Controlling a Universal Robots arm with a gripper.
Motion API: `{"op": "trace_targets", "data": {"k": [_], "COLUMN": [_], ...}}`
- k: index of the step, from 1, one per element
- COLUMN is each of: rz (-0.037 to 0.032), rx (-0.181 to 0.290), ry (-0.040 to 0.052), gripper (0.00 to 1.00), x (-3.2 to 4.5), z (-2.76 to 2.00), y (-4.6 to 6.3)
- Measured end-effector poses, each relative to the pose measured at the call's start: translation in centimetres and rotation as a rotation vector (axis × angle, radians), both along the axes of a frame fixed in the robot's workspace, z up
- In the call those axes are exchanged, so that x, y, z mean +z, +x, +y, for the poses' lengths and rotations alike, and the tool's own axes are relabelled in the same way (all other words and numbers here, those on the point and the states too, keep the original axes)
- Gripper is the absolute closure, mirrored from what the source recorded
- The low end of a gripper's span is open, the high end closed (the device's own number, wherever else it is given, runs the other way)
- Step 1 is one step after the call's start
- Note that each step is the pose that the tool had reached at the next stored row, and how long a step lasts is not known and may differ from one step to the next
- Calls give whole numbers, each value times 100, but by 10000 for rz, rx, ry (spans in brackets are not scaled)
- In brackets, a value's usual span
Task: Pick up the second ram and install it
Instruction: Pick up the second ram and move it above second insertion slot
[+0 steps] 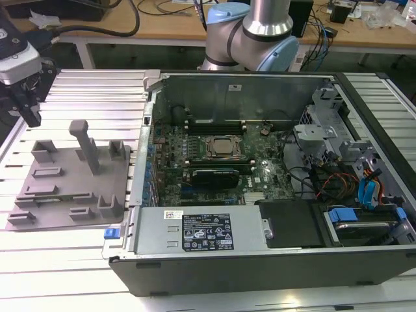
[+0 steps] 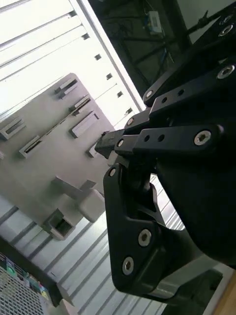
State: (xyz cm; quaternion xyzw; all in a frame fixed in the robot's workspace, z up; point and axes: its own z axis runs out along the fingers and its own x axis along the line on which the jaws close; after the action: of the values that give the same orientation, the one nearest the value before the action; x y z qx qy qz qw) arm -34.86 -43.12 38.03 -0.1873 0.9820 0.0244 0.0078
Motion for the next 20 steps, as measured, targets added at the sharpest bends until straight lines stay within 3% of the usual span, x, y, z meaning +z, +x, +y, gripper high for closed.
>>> {"op": "trace_targets", "data": {"k": [7,12,20], "rz": [0,0,0], "rx": [1458,2963,4324], "ry": [0,0,0], "gripper": [92,92,92], "x": [0,0,0], "z": [0,0,0], "y": [0,0,0]}}
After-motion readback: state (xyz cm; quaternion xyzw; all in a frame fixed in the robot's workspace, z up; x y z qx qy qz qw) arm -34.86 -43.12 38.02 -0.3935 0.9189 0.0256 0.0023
